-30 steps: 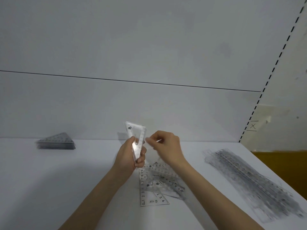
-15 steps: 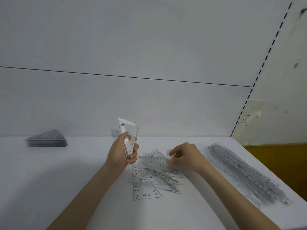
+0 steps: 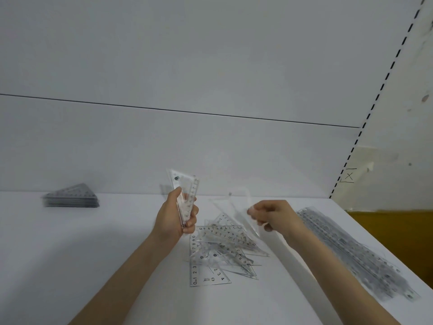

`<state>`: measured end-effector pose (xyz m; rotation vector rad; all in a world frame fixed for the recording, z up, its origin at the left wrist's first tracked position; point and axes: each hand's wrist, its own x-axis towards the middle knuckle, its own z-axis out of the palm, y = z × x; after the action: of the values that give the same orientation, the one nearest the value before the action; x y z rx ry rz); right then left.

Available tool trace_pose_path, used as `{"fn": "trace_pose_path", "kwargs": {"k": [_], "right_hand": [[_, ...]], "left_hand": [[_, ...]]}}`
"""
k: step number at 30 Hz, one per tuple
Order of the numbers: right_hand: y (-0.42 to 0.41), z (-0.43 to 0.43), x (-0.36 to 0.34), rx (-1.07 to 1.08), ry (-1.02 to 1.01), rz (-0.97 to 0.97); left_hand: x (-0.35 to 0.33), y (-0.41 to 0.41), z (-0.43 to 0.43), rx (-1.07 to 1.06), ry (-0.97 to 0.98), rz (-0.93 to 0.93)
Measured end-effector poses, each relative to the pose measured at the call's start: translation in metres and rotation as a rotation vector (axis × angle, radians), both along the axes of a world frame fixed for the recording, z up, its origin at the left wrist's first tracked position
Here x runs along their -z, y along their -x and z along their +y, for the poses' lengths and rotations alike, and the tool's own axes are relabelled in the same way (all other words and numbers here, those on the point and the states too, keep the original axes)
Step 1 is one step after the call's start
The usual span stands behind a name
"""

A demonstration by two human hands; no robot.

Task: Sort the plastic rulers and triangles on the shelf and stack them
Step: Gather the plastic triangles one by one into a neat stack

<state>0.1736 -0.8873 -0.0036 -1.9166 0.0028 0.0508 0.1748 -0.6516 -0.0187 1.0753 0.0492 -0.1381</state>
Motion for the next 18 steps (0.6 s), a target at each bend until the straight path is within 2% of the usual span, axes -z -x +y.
{"fn": "trace_pose_path", "kwargs": {"k": [2,6,9,14,18], "right_hand": [[0.006,0.016,-0.015,-0.095,-0.156,-0.031],[0.008,0.069,-0.027,-0.199,-0.179,-0.042],[0.004,0.096,-0.027,-0.174,-0.060,-0.061],[-0.003,0.110,-0.021,-0.122,0.255,-0.249],[-0.009,0.112,-0.018,-0.121,0.434,-0.315]], "left_hand": [[0.000,0.000,-0.001,0.000,-0.013,0.005],[0.002,0.003,-0.006,0.008,-0.038,0.005],[0.001,0.004,-0.008,0.023,-0.038,-0.002],[-0.001,0.004,-0.006,0.007,-0.009,0.004],[-0.001,0.002,-0.002,0.007,0.012,0.013]]}}
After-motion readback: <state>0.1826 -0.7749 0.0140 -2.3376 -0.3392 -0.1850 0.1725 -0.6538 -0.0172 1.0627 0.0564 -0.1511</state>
